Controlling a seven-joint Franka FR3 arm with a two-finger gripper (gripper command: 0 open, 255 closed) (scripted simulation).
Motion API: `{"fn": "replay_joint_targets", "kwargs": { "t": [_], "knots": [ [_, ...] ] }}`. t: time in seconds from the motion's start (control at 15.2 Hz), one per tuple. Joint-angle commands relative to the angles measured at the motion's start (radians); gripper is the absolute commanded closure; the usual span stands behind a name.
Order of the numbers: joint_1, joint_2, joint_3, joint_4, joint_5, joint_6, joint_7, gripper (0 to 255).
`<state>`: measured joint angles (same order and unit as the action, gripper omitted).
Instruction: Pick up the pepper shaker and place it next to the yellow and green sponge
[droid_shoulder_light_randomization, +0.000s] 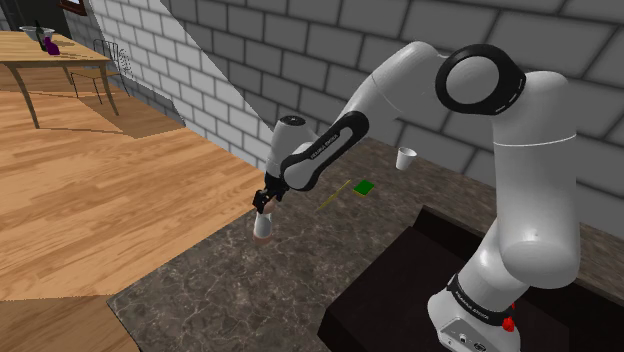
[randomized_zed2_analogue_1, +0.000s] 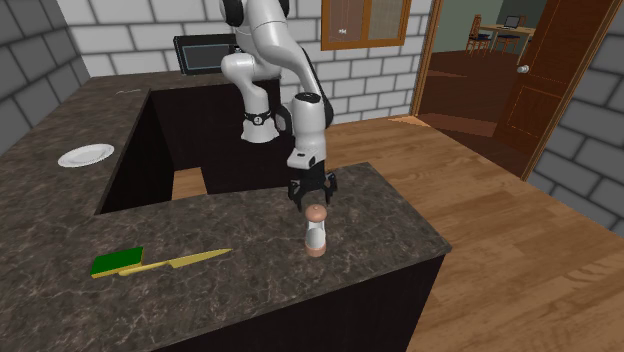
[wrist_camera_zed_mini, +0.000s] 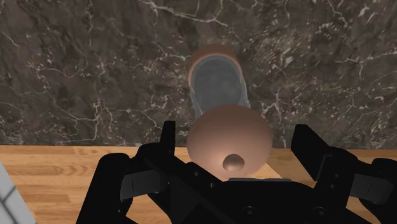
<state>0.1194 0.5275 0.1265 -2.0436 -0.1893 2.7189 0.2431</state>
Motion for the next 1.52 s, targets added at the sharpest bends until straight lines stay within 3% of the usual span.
{"fn": "replay_joint_targets", "kwargs": {
  "t": [0.0,0.53,0.59,1.45],
  "knots": [
    [0.006,0.038,-0.008,0.019,-0.007,0.019,0.005,0],
    [0.006,0.038,-0.008,0.019,-0.007,0.019,0.005,0],
    [0.006,0.038,-0.008,0.019,-0.007,0.019,0.005,255],
    [-0.003,-0.007,0.004,0.011,0.004,-0.018,-0.005,255]
  ]
}}
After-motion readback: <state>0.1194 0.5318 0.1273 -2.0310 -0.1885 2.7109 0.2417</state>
